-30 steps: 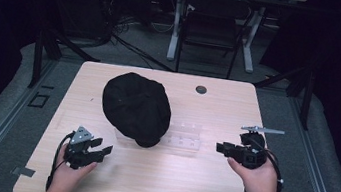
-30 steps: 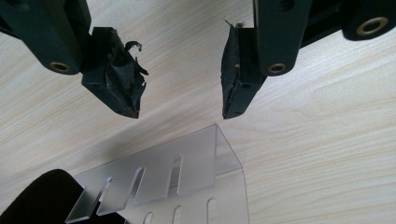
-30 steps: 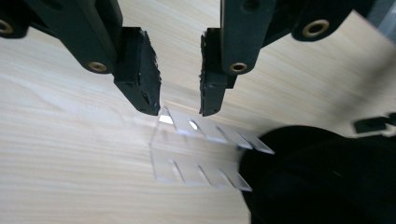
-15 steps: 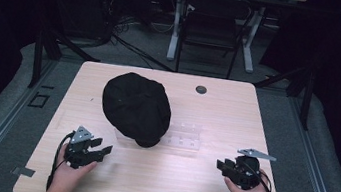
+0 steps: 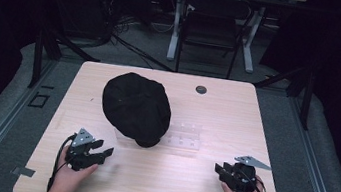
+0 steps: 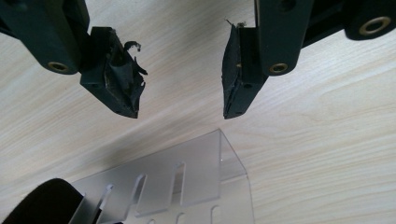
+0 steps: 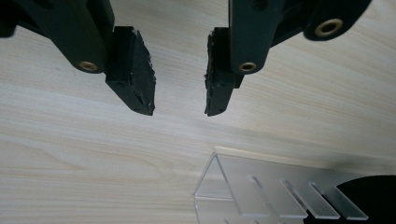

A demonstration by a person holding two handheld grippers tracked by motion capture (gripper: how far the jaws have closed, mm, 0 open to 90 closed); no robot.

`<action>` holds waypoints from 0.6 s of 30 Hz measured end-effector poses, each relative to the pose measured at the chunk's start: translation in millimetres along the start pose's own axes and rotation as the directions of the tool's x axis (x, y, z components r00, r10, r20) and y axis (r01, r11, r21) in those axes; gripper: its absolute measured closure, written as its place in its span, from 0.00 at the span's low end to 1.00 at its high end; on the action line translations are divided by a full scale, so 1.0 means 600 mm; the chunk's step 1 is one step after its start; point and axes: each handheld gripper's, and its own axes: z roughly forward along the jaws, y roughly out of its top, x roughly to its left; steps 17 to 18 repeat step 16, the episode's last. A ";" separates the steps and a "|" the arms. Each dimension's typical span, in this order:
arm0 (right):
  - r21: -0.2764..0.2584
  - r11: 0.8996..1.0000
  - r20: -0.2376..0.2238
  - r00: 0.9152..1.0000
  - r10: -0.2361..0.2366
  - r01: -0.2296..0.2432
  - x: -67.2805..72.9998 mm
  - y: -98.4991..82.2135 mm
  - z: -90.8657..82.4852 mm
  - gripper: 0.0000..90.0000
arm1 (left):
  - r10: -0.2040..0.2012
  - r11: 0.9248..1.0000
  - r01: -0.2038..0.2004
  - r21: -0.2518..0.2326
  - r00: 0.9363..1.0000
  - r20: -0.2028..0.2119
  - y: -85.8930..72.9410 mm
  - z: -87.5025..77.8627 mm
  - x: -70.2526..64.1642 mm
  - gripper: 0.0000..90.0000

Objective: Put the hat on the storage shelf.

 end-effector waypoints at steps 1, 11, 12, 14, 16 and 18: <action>-0.005 1.000 -0.003 1.000 0.008 -0.008 -0.003 -0.001 0.000 0.69 | -0.001 1.000 0.001 -0.002 1.000 0.001 -0.001 0.001 -0.001 0.53; -0.034 0.997 -0.003 0.998 0.062 -0.062 -0.022 -0.006 0.003 0.68 | 0.017 1.000 -0.016 -0.019 0.999 0.047 0.003 0.002 -0.015 0.53; -0.043 0.997 -0.003 0.998 0.062 -0.062 -0.024 -0.006 0.002 0.67 | 0.019 1.000 -0.018 -0.022 0.998 0.054 0.005 0.002 -0.019 0.52; -0.047 0.996 -0.008 0.997 0.076 -0.076 -0.028 -0.007 0.002 0.66 | 0.017 0.999 -0.014 -0.043 0.997 0.075 0.010 0.001 -0.028 0.51; -0.044 0.991 -0.037 0.992 0.122 -0.123 -0.033 -0.007 -0.001 0.68 | 0.024 0.997 -0.016 -0.070 0.993 0.116 0.022 -0.003 -0.042 0.49; -0.044 0.991 -0.037 0.992 0.122 -0.123 -0.033 -0.007 -0.001 0.68 | 0.024 0.997 -0.016 -0.070 0.993 0.116 0.022 -0.003 -0.042 0.49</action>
